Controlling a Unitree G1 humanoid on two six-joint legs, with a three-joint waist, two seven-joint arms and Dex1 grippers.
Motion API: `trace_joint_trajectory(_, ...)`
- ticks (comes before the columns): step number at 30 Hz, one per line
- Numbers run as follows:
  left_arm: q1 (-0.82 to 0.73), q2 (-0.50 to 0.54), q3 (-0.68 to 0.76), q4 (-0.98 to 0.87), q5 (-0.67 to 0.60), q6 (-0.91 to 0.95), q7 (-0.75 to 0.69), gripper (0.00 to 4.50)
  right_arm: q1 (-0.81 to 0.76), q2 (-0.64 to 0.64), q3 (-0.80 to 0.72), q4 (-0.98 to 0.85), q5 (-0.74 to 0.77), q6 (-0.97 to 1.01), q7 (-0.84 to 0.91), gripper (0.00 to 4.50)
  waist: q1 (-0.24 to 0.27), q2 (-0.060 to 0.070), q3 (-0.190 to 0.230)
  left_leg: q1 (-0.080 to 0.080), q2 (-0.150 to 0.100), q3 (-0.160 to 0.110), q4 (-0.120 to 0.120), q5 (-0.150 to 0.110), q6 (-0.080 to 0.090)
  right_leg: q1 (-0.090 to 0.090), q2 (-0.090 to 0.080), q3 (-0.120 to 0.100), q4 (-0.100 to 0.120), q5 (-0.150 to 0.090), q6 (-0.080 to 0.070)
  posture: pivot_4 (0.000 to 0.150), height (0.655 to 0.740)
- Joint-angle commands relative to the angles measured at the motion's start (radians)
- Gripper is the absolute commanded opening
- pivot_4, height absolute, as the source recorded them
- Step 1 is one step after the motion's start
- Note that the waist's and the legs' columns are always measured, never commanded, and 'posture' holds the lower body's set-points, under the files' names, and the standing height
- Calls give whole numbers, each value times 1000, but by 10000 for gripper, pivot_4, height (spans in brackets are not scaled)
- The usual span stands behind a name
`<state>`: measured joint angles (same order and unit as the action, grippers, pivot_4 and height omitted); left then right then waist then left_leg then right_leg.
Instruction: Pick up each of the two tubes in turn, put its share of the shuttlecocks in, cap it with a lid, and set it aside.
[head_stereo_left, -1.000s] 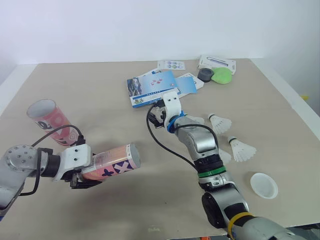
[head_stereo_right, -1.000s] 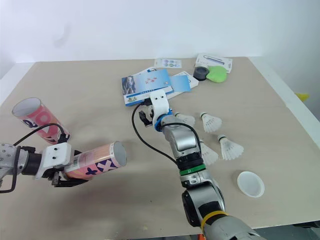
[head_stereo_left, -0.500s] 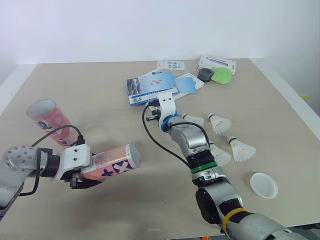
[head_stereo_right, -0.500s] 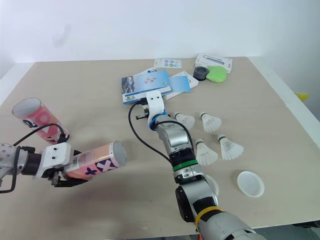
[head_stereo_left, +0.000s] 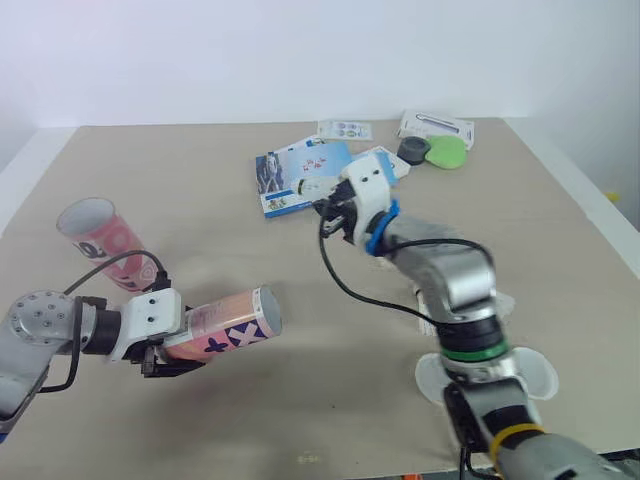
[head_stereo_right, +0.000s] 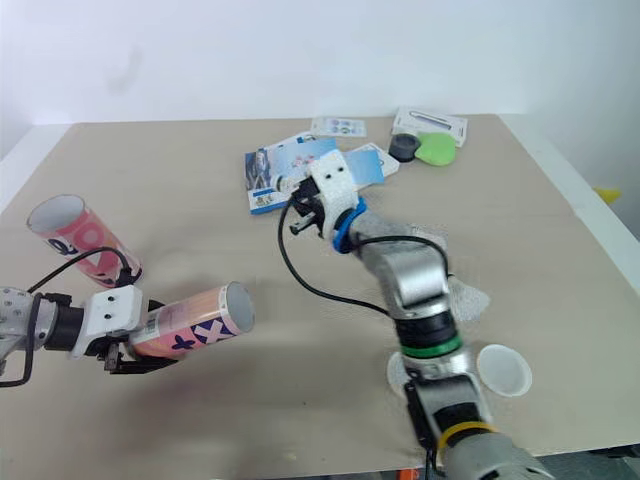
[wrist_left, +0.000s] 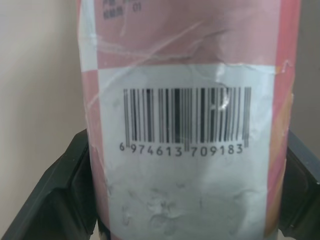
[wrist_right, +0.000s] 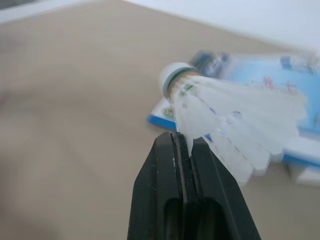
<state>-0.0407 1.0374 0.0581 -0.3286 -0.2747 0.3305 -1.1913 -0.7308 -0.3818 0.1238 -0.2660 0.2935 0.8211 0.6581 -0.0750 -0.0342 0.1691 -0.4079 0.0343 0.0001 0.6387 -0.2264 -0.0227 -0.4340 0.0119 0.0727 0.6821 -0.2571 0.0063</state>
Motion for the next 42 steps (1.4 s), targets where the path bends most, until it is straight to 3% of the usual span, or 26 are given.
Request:
trace_joint_trajectory(1,-38,-12,2,6,-12,-11,7,40040,64,-127,-18,-120,116,-104,251,460,2,-1,0,0,0,-1,0,0,0,0,0,-1,0,-1,2,1500,7400)
trace_joint_trajectory(3,-68,-40,2,15,-15,-28,24,40040,115,-234,-25,-156,172,-134,391,460,2,0,1,1,1,-2,1,0,0,2,1,-1,0,-1,1,1500,7400)
trace_joint_trajectory(6,-97,-79,1,11,-37,-16,41,40040,116,-295,-12,-161,185,-155,442,460,-2,0,2,2,0,-1,3,0,0,4,1,-1,0,0,2,1500,7400)
trace_joint_trajectory(10,-138,-146,-6,10,-58,-12,77,40040,98,-313,19,-151,157,-194,458,460,-3,0,2,5,3,0,4,0,1,5,3,0,0,2,1,1500,7400)
trace_joint_trajectory(19,-144,-151,-53,5,-30,-4,77,40040,57,-285,94,-183,131,-221,438,460,1,-1,3,4,3,-3,7,1,1,8,3,-2,0,2,1,1500,7400)
trace_joint_trajectory(22,-153,-157,-67,6,-28,-5,80,40040,42,-253,74,-207,194,-150,404,8260,1,-1,3,3,3,-3,8,1,1,8,3,-2,0,3,1,1500,7400)
trace_joint_trajectory(24,-155,-161,-70,5,-31,-7,82,40040,48,-245,41,-227,233,-108,374,19218,2,-1,3,3,3,-3,9,1,1,8,3,-2,0,3,1,1500,7400)
trace_joint_trajectory(25,-155,-162,-70,5,-33,-7,83,40040,60,-238,20,-239,253,-86,349,20762,3,-1,3,3,3,-3,9,1,1,8,3,-2,0,3,1,1500,7400)
trace_joint_trajectory(27,-154,-165,-70,4,-37,-9,85,40040,101,-220,-43,-270,293,-42,273,32108,5,-1,3,2,3,-4,11,1,1,8,3,-3,0,3,2,1500,7400)
trace_joint_trajectory(30,-158,-166,-73,14,-34,-16,85,40040,168,-232,-113,-315,295,-12,184,44367,13,-1,2,2,2,-4,11,1,1,9,2,-3,0,3,2,1500,7400)
trace_joint_trajectory(34,-173,-179,-73,35,-39,-23,86,40040,325,-208,-225,-339,130,-26,-94,44367,26,-1,2,2,2,-4,12,1,1,9,2,-3,0,4,3,1500,7400)
trace_joint_trajectory(37,-185,-199,-74,54,-40,-40,89,40040,382,-143,-277,-377,116,-23,-209,44367,27,0,3,2,1,-3,13,1,0,9,1,-2,1,5,5,1500,7400)
trace_joint_trajectory(42,-207,-216,-83,87,-30,-65,86,40040,599,-87,-389,-534,192,-131,-181,44367,30,-1,3,2,1,-3,13,1,0,9,2,-1,1,5,5,1500,7400)
